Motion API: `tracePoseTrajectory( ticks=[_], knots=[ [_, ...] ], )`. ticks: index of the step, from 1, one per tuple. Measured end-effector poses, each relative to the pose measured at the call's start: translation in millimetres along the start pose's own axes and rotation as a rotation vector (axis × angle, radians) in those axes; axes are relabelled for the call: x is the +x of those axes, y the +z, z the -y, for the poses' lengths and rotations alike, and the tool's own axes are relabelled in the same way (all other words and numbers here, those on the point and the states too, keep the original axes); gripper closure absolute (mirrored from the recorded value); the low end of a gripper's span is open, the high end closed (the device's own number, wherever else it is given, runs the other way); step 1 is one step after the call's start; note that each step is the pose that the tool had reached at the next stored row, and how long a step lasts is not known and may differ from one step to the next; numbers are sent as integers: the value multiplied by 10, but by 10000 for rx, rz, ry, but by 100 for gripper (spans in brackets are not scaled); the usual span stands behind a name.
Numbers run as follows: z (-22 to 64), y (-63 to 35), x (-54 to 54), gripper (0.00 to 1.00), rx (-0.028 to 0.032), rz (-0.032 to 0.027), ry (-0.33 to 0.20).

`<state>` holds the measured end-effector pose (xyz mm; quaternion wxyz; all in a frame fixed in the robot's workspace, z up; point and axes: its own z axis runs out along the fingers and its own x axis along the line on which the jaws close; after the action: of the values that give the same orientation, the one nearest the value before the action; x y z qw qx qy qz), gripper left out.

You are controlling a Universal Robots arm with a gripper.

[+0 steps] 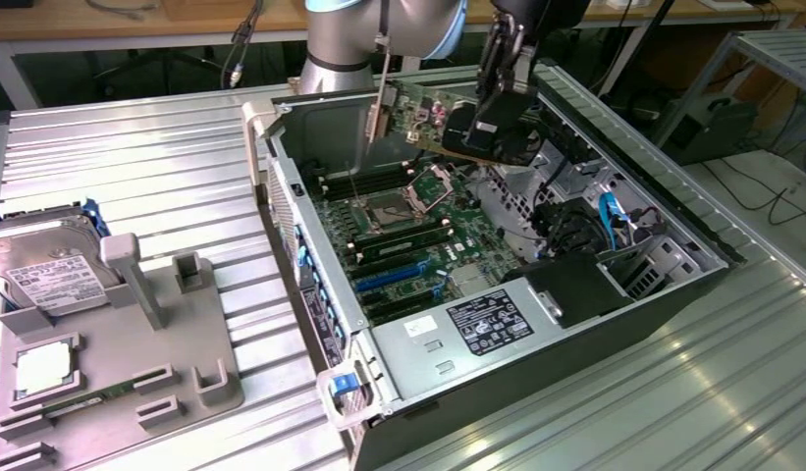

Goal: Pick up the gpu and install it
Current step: 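Insert the gpu into the slot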

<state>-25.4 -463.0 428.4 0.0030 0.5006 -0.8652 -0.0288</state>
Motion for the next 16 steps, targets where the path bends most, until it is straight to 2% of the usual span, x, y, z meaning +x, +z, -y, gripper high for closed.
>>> tracePoseTrajectory(
  ticks=[12,14,16],
  knots=[
    [3,1,6,72,-39,-86,-1695],
    [3,0,6,72,-52,-118,-2277],
    [3,0,6,72,-60,-135,-2597]
  ],
)
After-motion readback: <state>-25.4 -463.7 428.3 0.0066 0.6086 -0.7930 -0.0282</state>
